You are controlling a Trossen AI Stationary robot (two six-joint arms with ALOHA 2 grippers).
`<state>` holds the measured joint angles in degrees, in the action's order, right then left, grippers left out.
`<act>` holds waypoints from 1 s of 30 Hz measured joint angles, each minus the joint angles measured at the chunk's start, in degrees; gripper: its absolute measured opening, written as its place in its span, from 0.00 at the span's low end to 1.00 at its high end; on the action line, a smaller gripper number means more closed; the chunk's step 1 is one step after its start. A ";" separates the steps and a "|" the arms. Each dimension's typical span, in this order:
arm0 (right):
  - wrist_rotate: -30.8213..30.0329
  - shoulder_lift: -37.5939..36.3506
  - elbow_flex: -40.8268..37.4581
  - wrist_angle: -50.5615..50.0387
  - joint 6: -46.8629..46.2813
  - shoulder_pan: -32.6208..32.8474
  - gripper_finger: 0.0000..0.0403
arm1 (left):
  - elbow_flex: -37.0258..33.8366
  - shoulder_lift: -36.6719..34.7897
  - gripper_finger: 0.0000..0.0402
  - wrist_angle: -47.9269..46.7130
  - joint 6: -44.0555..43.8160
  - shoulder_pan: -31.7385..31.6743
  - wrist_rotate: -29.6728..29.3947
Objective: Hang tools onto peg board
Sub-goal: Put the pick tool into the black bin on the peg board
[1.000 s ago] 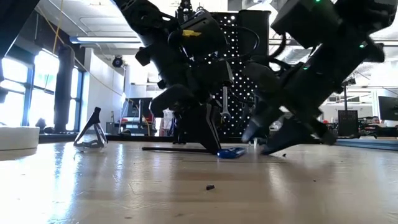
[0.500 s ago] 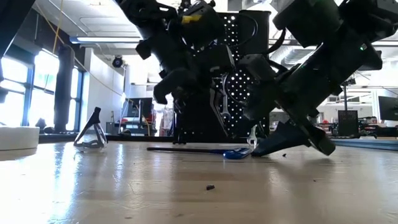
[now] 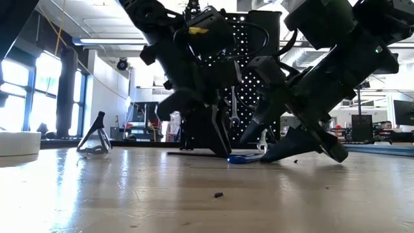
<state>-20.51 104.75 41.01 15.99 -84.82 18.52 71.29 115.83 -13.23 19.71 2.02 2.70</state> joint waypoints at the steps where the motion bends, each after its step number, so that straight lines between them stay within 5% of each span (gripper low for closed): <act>1: -0.07 0.00 0.00 0.10 0.12 -0.04 0.50 | 0.00 0.00 0.29 -0.08 -0.02 -0.04 -0.84; 7: -0.31 0.00 0.04 -0.11 0.26 -0.07 0.50 | -0.02 -2.31 0.38 -1.29 -1.44 0.02 2.28; 12: -0.55 0.02 0.04 0.03 0.36 -0.07 0.50 | 0.04 -3.56 0.36 -1.52 1.59 -0.55 -1.04; 22: -2.36 0.04 0.07 1.00 0.41 -0.37 0.50 | 0.33 2.39 0.33 -1.49 5.36 -3.74 4.44; 30: -4.01 0.13 -0.11 3.49 4.10 -3.92 0.50 | 0.48 5.64 0.04 -0.98 8.94 -3.61 6.40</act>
<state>-24.52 104.88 40.91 19.48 -80.72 14.61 71.77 121.47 -14.21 28.64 -1.58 9.10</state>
